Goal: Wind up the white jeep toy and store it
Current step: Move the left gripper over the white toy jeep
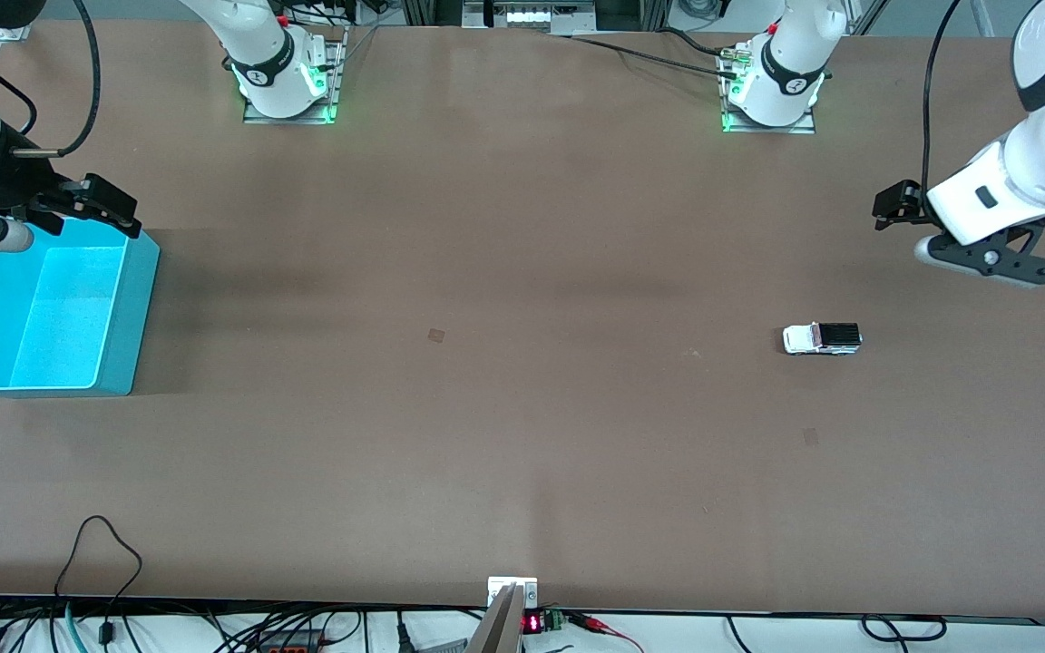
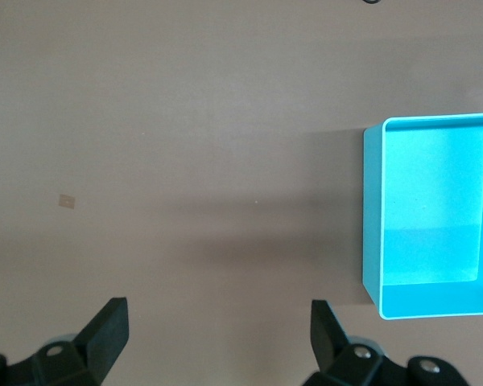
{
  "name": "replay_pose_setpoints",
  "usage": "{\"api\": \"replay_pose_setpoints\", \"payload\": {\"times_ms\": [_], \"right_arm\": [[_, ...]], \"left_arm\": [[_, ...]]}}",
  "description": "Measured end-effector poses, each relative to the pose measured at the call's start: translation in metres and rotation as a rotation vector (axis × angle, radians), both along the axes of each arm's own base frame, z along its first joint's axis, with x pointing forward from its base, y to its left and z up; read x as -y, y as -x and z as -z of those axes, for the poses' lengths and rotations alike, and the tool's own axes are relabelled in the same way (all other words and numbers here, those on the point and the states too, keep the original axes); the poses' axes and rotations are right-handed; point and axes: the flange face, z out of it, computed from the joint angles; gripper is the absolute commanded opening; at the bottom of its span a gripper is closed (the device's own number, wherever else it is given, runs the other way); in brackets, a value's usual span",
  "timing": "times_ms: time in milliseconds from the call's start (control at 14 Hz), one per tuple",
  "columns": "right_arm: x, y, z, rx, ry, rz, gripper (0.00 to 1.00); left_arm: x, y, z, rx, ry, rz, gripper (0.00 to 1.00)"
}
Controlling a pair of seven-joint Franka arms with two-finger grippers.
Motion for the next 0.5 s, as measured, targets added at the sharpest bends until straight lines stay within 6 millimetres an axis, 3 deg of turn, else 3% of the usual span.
{"api": "replay_pose_setpoints", "payload": {"times_ms": [215,502], "right_arm": [[0.0,0.0,-0.003,0.006,0.0,0.001,1.0],[0.0,0.0,-0.003,0.008,0.0,0.001,1.0]], "left_arm": [[-0.004,-0.012,0.027,-0.043,0.037,0.154,1.0],[-0.009,-0.03,0.087,-0.073,0.092,0.392,1.0]]}}
